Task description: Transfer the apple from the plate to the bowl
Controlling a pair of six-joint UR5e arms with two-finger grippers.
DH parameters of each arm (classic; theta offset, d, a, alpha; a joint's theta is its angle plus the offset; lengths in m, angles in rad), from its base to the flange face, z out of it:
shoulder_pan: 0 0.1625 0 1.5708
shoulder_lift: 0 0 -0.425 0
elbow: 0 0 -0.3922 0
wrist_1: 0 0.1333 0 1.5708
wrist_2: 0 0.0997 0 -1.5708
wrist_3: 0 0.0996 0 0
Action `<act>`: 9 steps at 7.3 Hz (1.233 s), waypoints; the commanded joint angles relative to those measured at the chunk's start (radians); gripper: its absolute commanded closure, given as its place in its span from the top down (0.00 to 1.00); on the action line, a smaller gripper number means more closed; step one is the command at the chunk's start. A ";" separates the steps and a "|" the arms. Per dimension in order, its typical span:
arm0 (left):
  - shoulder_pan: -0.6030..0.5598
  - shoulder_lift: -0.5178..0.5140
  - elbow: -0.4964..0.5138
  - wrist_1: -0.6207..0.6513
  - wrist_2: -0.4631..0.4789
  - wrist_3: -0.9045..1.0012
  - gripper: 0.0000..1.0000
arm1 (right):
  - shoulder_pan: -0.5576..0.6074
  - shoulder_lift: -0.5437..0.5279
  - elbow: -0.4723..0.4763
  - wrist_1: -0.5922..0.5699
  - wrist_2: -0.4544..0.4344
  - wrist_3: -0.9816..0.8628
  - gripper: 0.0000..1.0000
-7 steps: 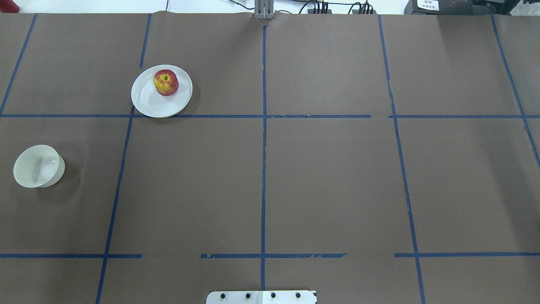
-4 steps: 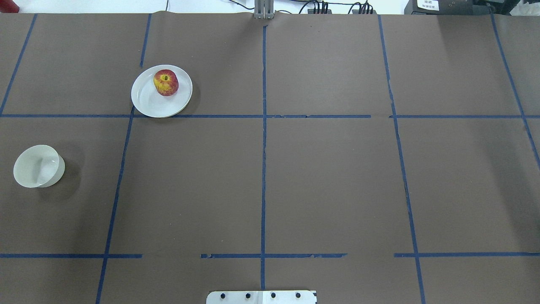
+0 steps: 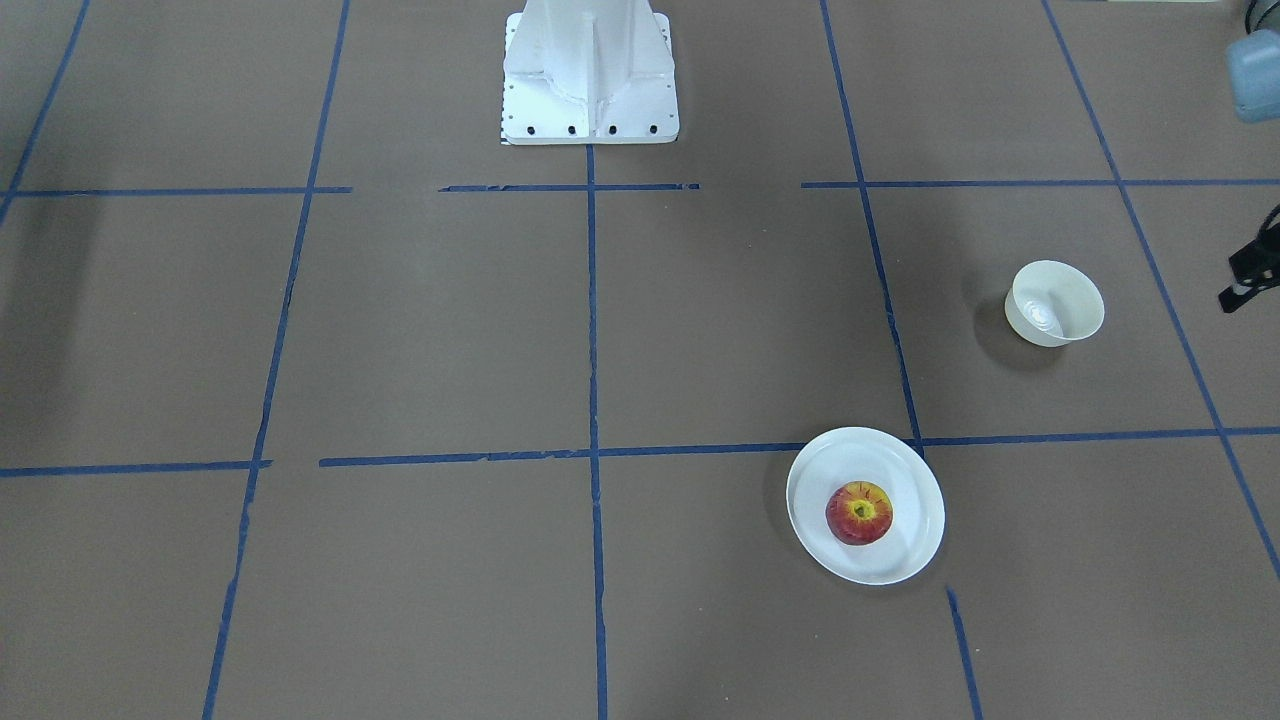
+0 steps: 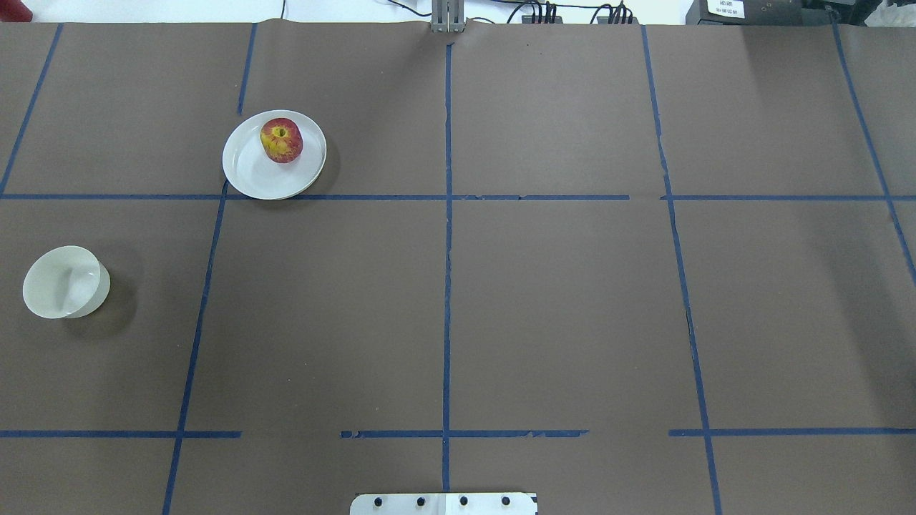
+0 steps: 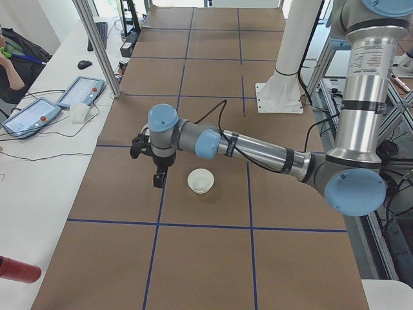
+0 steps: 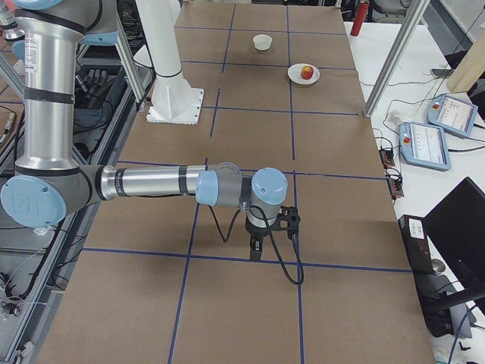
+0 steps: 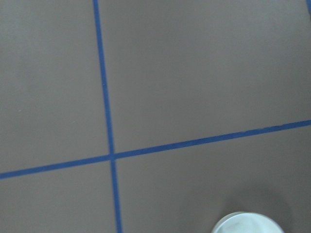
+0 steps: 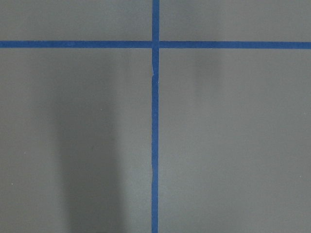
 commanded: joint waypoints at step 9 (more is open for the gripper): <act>0.347 -0.580 0.605 -0.202 0.105 -0.740 1.00 | 0.000 0.000 0.000 0.000 0.000 -0.001 1.00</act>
